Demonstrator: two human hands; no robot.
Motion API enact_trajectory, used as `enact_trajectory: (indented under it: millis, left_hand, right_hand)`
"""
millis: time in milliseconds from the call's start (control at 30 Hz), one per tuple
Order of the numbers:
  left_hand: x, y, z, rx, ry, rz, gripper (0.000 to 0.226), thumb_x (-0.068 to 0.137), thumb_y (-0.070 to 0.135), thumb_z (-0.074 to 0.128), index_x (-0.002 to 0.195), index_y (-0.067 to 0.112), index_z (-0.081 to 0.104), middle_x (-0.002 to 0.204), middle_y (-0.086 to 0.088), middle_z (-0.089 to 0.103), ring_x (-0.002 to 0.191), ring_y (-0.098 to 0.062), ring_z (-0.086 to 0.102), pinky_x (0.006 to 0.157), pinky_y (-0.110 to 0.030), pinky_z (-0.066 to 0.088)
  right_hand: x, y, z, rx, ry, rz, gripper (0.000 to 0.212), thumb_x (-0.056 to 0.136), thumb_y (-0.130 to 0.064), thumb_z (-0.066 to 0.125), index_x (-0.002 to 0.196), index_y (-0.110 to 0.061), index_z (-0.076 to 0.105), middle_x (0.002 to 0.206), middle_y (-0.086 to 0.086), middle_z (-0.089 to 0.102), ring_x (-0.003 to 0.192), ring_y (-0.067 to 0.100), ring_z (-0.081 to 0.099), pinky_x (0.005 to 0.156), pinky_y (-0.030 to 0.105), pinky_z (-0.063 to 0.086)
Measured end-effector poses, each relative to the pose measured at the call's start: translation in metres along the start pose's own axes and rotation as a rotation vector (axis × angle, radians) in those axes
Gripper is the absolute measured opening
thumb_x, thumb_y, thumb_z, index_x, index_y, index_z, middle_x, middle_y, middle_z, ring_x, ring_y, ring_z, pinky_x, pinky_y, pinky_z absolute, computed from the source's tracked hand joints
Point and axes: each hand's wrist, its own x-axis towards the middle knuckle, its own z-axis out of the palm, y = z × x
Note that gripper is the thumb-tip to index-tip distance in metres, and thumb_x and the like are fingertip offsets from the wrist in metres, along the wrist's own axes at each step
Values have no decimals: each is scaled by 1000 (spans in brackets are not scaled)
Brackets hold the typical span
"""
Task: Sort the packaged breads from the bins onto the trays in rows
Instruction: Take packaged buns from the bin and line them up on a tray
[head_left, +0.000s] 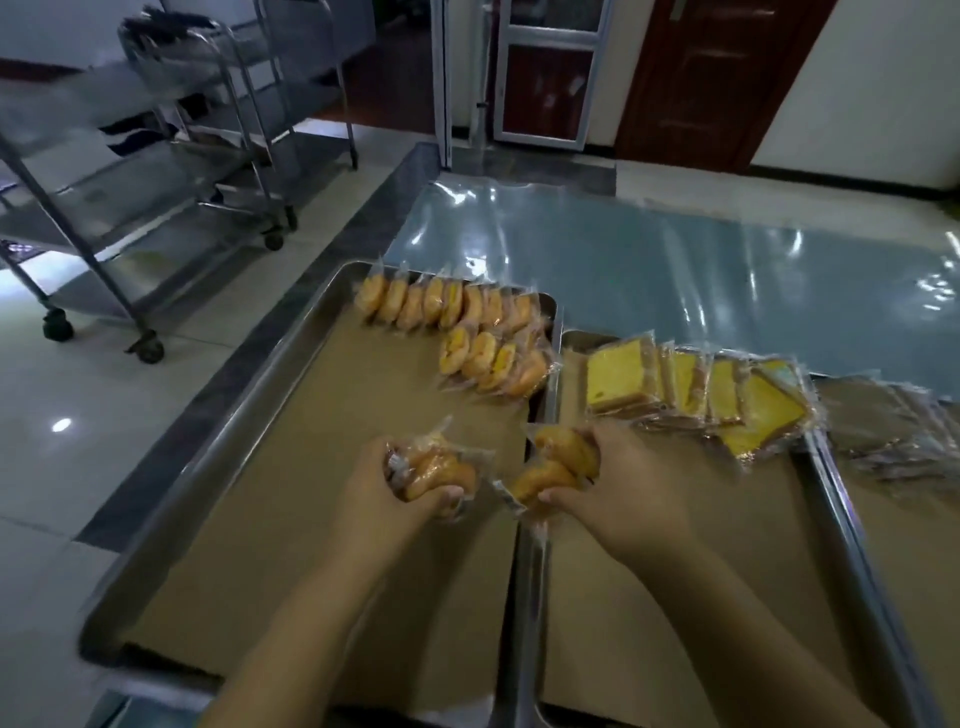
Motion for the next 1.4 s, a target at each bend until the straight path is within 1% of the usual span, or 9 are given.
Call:
enact_trajectory:
  millis: [167,333,433,533,700,833,1067,1167,1400]
  left_hand:
    - [51,-6,-48,114,-22,86,63,55,50,83,106,32,50,97,10,59,85,-5,57,66,-24,45]
    - [95,-5,-78,158,20,123,61,57,64,74,102,38,42,99,14,54,87,-4,55,69,-29,49]
    - [120,-5,-86,120,4,176,47,67,60,68,98,43,37,100,16,48,90,-2,53,69,-26,47]
    - [144,-6,-91,106,-66,213,37,77,51,65,87,54,30,104,13,44,93,-4,51,72,-24,45]
    - [188,-13,-89,131,-176,156,59,75,44,71,113,44,26,125,4,39,109,-13,49,93,-40,48]
    - [214,-28,-76,369,-205,183,81,70,52,72,135,26,30,136,2,31,116,-13,43,98,-36,44]
    - [214,-65,-72,344,-330,287,96,66,49,76,141,36,17,136,18,16,115,-1,30,91,-15,30]
    - [212,-67,-71,357,-334,354,90,69,49,74,140,39,20,134,22,13,109,6,25,78,-5,26]
    - [228,-64,-52,420,-134,401,57,79,43,66,130,35,41,129,13,34,109,2,25,84,-19,29]
  right_hand:
    - [30,-61,42,-35,102,69,65,64,-47,78,117,-28,45,102,-9,52,93,15,54,76,35,51]
    - [68,-114,77,21,201,75,59,64,-45,79,106,-25,43,102,-6,51,83,9,51,60,20,40]
    - [98,-131,96,77,213,91,60,65,-42,80,107,-22,42,101,-5,53,90,15,56,73,31,50]
    - [127,-140,114,95,241,78,68,67,-43,79,119,-21,41,106,-7,51,99,14,54,79,28,47]
    - [165,-139,139,173,258,40,65,70,-45,76,122,-37,37,118,-15,43,106,8,47,81,23,42]
    - [173,-124,156,176,122,64,58,74,-45,73,119,-41,38,116,-17,40,95,1,44,80,21,45]
    - [144,-97,156,-61,47,-1,50,76,-51,66,117,-35,43,110,-21,43,95,0,49,74,15,40]
    - [142,-94,152,-93,116,-7,44,79,-42,69,115,-25,50,125,-9,37,95,0,38,75,10,32]
    - [163,-102,145,-164,38,-17,48,87,-31,62,131,-25,42,134,-2,39,111,16,49,90,27,45]
